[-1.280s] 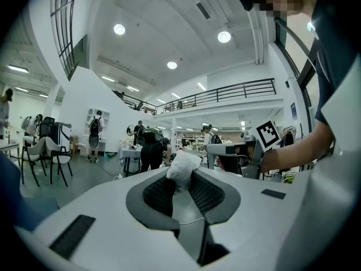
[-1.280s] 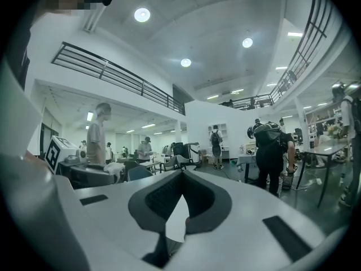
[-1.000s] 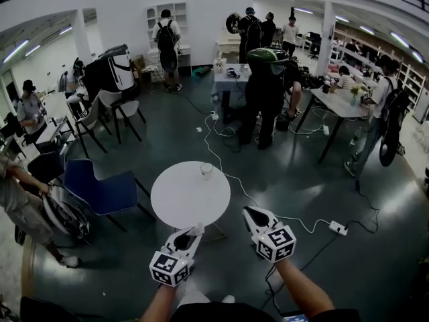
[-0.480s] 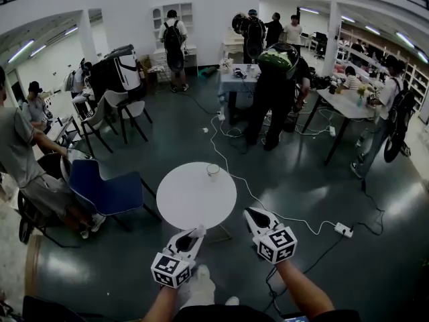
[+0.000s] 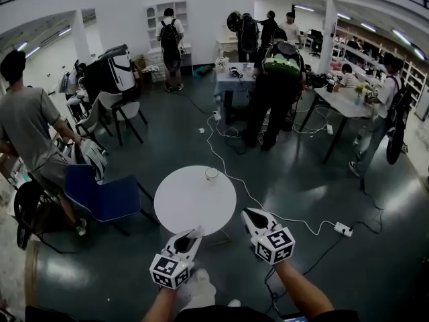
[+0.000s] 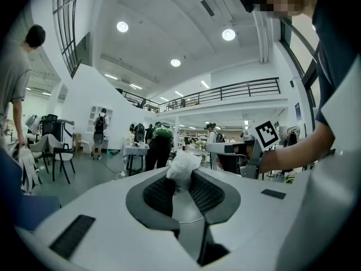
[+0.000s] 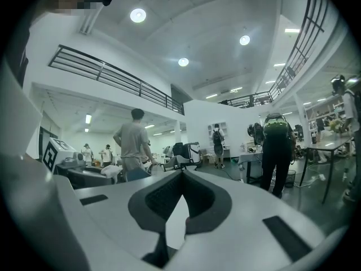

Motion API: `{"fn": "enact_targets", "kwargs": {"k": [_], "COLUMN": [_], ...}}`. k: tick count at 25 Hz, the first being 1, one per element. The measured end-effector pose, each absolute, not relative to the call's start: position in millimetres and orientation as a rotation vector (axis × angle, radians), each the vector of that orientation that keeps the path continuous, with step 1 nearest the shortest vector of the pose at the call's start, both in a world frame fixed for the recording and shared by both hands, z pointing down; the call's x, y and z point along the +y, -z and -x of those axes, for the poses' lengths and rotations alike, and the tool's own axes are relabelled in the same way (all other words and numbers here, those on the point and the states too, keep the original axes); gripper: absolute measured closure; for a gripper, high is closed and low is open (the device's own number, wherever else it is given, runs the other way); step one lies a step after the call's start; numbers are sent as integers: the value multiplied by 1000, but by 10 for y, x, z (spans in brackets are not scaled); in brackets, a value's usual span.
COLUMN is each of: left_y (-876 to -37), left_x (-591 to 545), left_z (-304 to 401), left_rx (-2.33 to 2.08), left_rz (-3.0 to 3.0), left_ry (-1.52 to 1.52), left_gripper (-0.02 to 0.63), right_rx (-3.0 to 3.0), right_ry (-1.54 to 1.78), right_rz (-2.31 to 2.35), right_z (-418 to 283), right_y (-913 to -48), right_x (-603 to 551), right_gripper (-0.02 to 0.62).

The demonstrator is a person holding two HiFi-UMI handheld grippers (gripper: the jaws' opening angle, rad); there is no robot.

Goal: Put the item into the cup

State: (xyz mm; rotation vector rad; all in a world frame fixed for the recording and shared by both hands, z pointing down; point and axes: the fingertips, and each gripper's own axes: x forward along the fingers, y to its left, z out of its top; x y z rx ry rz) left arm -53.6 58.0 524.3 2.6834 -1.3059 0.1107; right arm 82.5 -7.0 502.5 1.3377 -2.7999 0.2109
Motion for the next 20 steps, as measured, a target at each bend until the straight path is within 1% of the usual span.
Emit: {"fn": "enact_targets", "kwargs": {"k": [8,20], "left_y": [-5048,-5109], "left_x": [39,-832], "left_z": [654,991], "left_rx": [-1290,-1288], "left_rz": [-2697,-2690], "left_ry": [-95,-96], "left_gripper": [525,525], "right_rx": [-2787,-2786], "right_ry": [-214,-220], "right_rz": [-1350,-1331], "right_z": [-687,-307], "right_y": [-4886,-4912], "right_x": [-538,-1395], "right_gripper": [578,578]}}
